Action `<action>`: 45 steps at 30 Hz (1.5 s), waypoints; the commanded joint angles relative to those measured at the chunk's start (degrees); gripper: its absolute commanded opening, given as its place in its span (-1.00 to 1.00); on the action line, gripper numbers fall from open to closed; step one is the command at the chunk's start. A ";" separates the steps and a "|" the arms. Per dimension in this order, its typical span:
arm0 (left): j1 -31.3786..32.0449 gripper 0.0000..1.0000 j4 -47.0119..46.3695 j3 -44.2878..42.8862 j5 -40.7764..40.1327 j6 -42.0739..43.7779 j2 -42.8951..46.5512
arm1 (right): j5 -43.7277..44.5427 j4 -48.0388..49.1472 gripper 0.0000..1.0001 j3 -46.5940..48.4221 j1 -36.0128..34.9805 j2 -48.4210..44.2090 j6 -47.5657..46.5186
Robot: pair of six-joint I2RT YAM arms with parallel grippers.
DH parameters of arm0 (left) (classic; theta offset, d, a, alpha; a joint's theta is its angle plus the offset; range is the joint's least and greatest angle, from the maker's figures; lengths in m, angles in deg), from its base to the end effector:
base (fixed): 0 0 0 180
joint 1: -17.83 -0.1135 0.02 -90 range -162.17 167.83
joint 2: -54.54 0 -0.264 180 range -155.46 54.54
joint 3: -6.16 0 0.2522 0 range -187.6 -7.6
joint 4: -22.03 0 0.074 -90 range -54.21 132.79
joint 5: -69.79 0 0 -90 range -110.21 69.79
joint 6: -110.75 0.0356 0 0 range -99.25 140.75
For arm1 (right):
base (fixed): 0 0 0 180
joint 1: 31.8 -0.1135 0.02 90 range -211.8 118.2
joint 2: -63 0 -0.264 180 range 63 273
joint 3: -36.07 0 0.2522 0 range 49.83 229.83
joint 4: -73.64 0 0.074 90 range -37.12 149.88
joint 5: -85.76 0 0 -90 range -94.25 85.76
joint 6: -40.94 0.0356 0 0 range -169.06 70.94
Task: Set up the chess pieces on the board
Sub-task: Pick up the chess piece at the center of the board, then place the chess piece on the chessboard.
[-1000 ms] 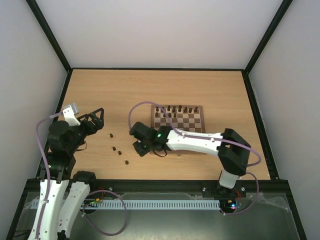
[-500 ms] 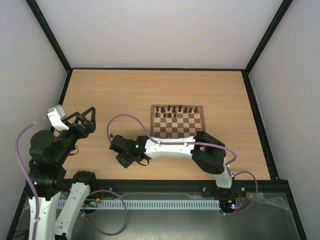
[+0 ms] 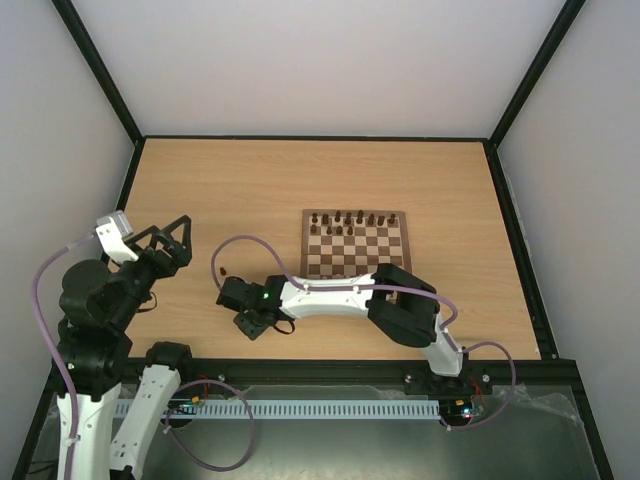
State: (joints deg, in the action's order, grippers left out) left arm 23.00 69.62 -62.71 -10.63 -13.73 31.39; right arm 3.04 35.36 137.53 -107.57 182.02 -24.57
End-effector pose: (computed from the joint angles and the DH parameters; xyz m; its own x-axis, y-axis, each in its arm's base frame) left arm 0.0616 -0.0115 0.3943 -0.1709 -0.5450 -0.8208 0.1914 0.7988 -0.5703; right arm 0.1150 0.4350 0.1778 -0.5764 -0.6003 -0.5545 -0.7748 0.6172 0.1373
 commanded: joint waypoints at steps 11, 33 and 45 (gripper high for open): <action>-0.25 0.99 -0.72 1.76 0.17 0.08 0.05 | 1.24 -2.90 -0.76 1.71 -0.35 2.17 -0.02; -0.25 0.99 -5.64 8.87 2.92 -0.08 -1.94 | 10.44 -3.28 -0.78 -17.42 39.82 -29.28 -1.60; -0.25 0.99 -6.06 9.03 1.80 1.21 -3.28 | 7.96 1.11 -0.81 -16.91 44.57 -19.25 -1.97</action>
State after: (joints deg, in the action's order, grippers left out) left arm 23.00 64.94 -54.04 -9.08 -13.31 28.50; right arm 11.85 35.78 119.74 -63.31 161.01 -25.90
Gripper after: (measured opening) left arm 0.995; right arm 0.110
